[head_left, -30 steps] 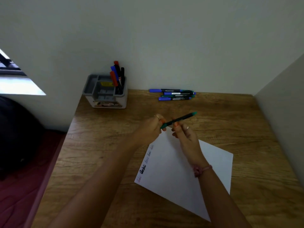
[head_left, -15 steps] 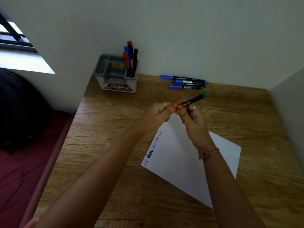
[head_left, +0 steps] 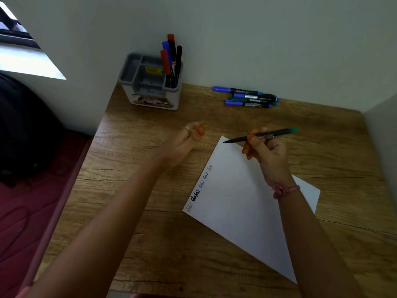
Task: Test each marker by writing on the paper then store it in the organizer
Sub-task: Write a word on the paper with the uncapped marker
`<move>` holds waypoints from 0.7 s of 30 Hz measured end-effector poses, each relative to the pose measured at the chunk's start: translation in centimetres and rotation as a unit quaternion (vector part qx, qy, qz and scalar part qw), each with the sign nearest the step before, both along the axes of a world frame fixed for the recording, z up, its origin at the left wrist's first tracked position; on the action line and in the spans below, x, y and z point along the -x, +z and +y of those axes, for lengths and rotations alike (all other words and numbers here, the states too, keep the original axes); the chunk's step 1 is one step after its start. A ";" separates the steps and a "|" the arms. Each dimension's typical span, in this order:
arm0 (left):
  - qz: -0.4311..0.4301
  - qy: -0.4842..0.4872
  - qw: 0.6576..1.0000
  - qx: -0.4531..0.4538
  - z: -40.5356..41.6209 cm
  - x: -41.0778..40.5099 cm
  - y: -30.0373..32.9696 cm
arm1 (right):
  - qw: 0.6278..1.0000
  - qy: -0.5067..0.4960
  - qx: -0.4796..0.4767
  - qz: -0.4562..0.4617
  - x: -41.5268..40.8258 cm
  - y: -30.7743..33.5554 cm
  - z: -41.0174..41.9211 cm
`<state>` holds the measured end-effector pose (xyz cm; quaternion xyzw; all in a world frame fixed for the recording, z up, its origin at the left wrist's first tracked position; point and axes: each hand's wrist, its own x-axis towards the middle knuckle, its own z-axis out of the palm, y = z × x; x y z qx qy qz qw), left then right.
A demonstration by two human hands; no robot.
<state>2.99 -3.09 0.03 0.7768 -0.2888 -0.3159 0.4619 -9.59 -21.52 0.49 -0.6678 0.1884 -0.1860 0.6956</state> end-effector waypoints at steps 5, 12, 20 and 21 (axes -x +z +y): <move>-0.251 -0.117 0.952 -0.127 -0.9 -1.8 -2.5 | 0.990 0.100 0.076 0.068 -0.2 -2.3 0.1; -0.362 -0.198 0.899 -0.147 -2.8 -3.2 -4.5 | 0.974 0.177 0.109 0.091 0.1 -3.2 0.3; -0.377 -0.197 0.895 -0.134 -2.9 -3.7 -5.2 | 0.965 0.195 0.161 0.069 -1.8 -2.8 0.2; -0.375 -0.198 0.896 -0.132 -2.9 -3.7 -5.2 | 0.964 0.197 0.164 0.065 -2.0 -3.0 0.3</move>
